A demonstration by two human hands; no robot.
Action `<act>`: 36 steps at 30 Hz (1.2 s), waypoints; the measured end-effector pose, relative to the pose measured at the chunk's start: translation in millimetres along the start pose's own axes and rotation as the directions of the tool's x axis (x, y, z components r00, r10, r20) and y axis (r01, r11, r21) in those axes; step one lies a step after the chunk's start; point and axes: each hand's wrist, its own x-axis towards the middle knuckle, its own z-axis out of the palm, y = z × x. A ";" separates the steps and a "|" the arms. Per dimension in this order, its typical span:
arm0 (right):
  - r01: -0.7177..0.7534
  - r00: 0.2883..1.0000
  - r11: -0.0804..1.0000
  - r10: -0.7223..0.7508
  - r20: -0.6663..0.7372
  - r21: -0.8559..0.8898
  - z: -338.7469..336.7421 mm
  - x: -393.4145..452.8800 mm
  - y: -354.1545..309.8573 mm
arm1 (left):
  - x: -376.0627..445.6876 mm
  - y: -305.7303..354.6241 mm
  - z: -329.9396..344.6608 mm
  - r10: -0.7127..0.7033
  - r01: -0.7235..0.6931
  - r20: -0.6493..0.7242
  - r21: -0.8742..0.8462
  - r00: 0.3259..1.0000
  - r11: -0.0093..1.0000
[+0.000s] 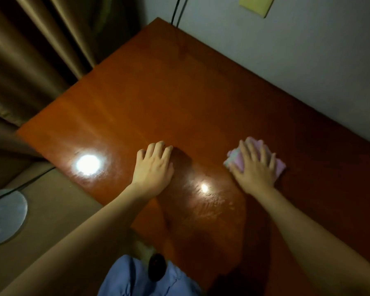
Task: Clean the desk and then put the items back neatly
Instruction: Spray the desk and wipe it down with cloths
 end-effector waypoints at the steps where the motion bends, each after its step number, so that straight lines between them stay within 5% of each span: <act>1: -0.090 0.996 0.995 0.091 -0.011 0.039 -4.8 8.6 -3.8 | -6.3 -6.3 0.8 -0.015 0.015 0.001 -0.002 1.000 1.000; 5: -0.206 0.974 0.964 0.218 -0.057 0.170 -12.3 40.6 -69.4 | -37.5 -33.0 12.8 -0.094 0.094 0.036 0.010 0.995 0.996; 10: 0.158 0.986 0.987 -0.156 -0.057 0.023 5.3 -5.4 -142.6 | -60.5 -49.3 18.9 -0.112 0.111 0.015 0.020 0.994 0.994; 14: 0.414 0.909 0.904 -0.416 0.007 -0.103 24.6 -75.2 -113.7 | -69.3 -44.6 14.4 -0.120 0.120 0.000 -0.005 0.993 0.993; 19: 0.180 0.984 0.980 -0.179 0.023 -0.081 22.4 -71.8 -57.7 | -75.7 -36.1 13.7 -0.082 0.082 -0.002 -0.018 0.997 0.996; 22: -0.067 0.997 0.996 0.068 -0.019 0.059 10.9 -39.5 -83.0 | -82.1 -43.6 20.0 -0.085 0.085 -0.006 0.001 0.996 0.996; 24: -0.100 0.994 0.990 0.104 -0.031 0.099 6.3 -21.8 -114.6 | -88.0 -52.7 24.1 -0.113 0.113 0.005 0.008 0.994 0.994; 28: 0.191 0.980 0.981 -0.190 -0.053 0.020 14.0 -44.7 -173.5 | -100.6 -72.6 26.5 -0.202 0.202 -0.008 0.003 0.979 0.979; 32: 0.449 0.891 0.891 -0.452 -0.042 -0.064 30.0 -105.2 -163.2 | -105.9 -70.8 24.2 -0.209 0.209 -0.001 0.011 0.978 0.978; 36: 0.403 0.913 0.907 -0.408 -0.009 -0.124 45.1 -133.3 -98.5 | -102.1 -50.4 24.9 -0.140 0.139 -0.008 -0.028 0.990 0.990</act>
